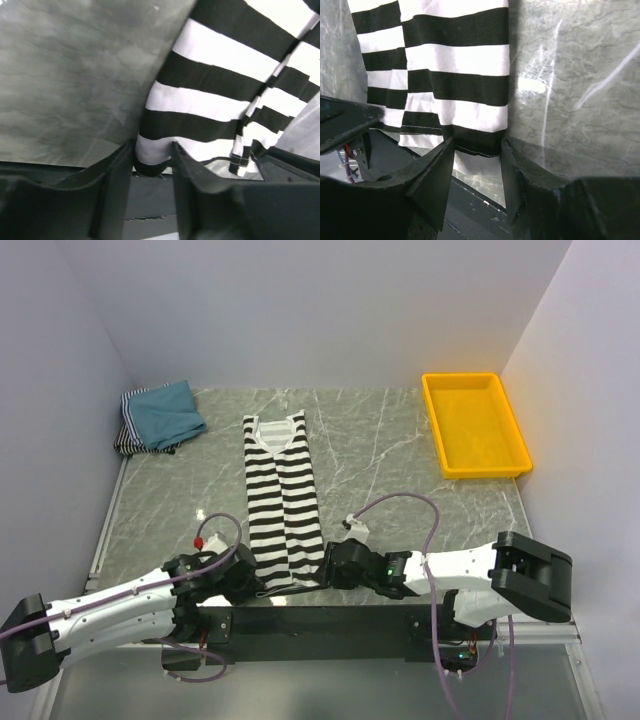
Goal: Fold and stack the tank tops
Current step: Fold the tank top
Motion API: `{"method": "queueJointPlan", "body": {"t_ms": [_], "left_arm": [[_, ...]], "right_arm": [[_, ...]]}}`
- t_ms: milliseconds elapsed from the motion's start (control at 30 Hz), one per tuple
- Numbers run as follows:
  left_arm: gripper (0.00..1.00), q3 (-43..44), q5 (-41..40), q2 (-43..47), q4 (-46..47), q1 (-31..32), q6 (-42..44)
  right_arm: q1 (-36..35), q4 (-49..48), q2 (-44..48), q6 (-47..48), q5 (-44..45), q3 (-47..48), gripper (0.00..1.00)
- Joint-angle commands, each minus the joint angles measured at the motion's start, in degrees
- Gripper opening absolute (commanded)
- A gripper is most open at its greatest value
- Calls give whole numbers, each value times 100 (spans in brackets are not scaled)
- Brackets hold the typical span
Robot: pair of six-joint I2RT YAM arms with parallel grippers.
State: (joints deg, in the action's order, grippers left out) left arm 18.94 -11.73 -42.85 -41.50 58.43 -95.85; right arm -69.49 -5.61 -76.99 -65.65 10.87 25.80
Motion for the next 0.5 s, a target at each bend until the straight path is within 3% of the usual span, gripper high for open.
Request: {"method": "queueJointPlan", "body": {"t_ms": [0,100,133,233,267,467], "left_arm": [[40,-285,276,-57,194,19,-65],[26,-391,303,-74,379,28,-4],[23,-400,294,-83,405,28,23],[13,-365,294,-57,467,28,181],[1,-339,311,-57,467,28,251],[1,-128,689,-22,63,45,725]], "right_arm": [[-47,359,-264,-27,-59,-181,48],[-55,411,-308,-1,-50,-128,34],[-47,446,-325,17,-42,-85,17],[-47,682,-317,140,2,117,2],[-55,762,-299,183,20,179,0],[-432,1535,61,281,46,496,0]]}}
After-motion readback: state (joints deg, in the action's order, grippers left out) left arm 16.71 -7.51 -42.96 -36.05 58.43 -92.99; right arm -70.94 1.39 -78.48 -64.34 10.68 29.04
